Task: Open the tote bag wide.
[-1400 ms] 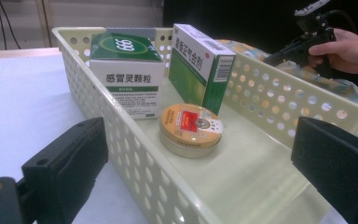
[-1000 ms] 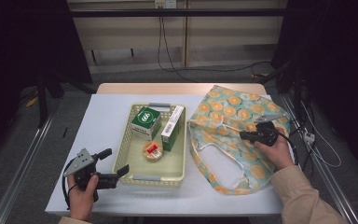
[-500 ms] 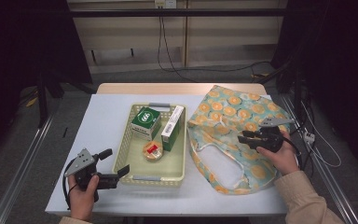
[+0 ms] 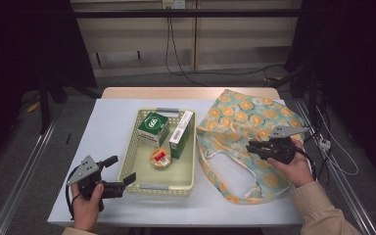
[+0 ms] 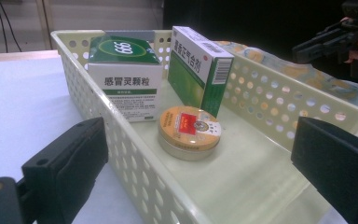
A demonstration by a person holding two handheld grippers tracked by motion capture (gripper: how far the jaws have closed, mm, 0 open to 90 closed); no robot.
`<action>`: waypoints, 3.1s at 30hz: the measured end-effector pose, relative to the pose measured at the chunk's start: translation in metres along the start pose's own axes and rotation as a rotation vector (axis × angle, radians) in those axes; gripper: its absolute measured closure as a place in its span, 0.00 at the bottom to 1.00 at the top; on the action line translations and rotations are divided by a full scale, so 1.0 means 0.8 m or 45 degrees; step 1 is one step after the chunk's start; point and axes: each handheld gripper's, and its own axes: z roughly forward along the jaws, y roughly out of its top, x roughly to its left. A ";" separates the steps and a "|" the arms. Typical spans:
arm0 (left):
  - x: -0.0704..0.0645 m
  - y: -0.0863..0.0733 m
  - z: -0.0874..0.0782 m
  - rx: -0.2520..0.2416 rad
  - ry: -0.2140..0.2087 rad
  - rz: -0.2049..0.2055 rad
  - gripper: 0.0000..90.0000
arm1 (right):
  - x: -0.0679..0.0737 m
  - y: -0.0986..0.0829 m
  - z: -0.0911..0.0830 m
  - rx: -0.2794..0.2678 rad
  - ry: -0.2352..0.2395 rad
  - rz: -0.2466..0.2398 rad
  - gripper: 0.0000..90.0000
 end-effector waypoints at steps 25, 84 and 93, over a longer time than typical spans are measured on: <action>-0.001 -0.001 0.003 0.020 -0.011 0.008 0.04 | -0.027 -0.035 0.052 0.182 -0.086 -0.035 1.00; -0.001 -0.003 0.007 0.034 -0.015 0.009 0.04 | -0.051 -0.038 0.047 0.154 -0.089 0.129 0.88; -0.001 -0.003 0.007 0.034 -0.011 0.014 0.04 | -0.034 -0.038 0.050 0.144 -0.002 0.112 0.56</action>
